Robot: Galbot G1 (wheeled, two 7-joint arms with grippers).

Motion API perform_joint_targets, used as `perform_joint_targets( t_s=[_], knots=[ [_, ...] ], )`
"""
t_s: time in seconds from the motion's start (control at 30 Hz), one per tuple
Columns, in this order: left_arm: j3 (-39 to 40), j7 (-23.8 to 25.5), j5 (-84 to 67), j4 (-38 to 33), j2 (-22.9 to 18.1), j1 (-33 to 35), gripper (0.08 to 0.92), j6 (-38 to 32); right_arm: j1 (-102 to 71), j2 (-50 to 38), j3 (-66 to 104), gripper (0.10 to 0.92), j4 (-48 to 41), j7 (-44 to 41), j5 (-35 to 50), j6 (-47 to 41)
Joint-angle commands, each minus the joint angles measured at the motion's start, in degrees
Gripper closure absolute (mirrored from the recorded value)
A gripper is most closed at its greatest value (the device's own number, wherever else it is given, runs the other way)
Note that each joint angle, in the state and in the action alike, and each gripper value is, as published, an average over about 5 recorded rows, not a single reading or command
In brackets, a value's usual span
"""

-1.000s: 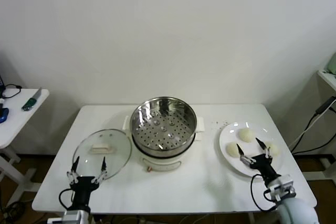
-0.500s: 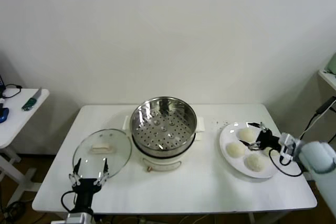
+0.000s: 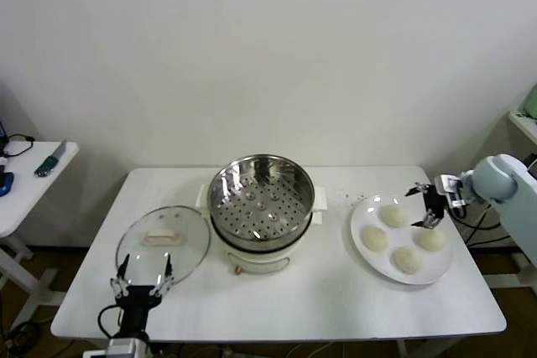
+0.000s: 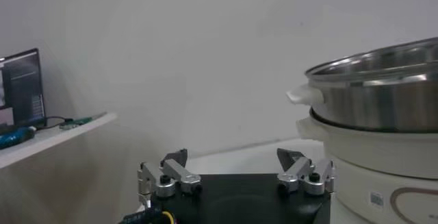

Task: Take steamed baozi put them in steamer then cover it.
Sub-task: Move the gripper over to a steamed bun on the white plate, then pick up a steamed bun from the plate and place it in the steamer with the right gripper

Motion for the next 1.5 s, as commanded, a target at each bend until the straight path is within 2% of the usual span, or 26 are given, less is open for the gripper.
perform_joint_targets(
  t_s=[0.03,0.43,1.23,1.5],
  knots=[
    [-0.5,0.0,-0.2,0.5,0.4,-0.2,0.177,0.1,18.9,8.9,-21.9,0.203,-17.0,-5.9,-4.5,2.5],
    [-1.6,0.1,-0.2,2.0,1.3,-0.8,0.177,0.3,13.9,19.2,-16.0,0.203,-28.3,-2.6,-10.6,5.1],
    [-1.9,-0.3,0.6,4.0,2.0,-1.1,0.177,0.2,10.4,24.6,-8.9,0.205,-34.8,1.2,-18.1,9.0],
    [-2.2,-0.4,0.6,3.9,2.0,-0.8,0.177,0.2,10.8,24.6,-9.0,0.31,-34.7,0.2,-17.8,9.2]
  ],
)
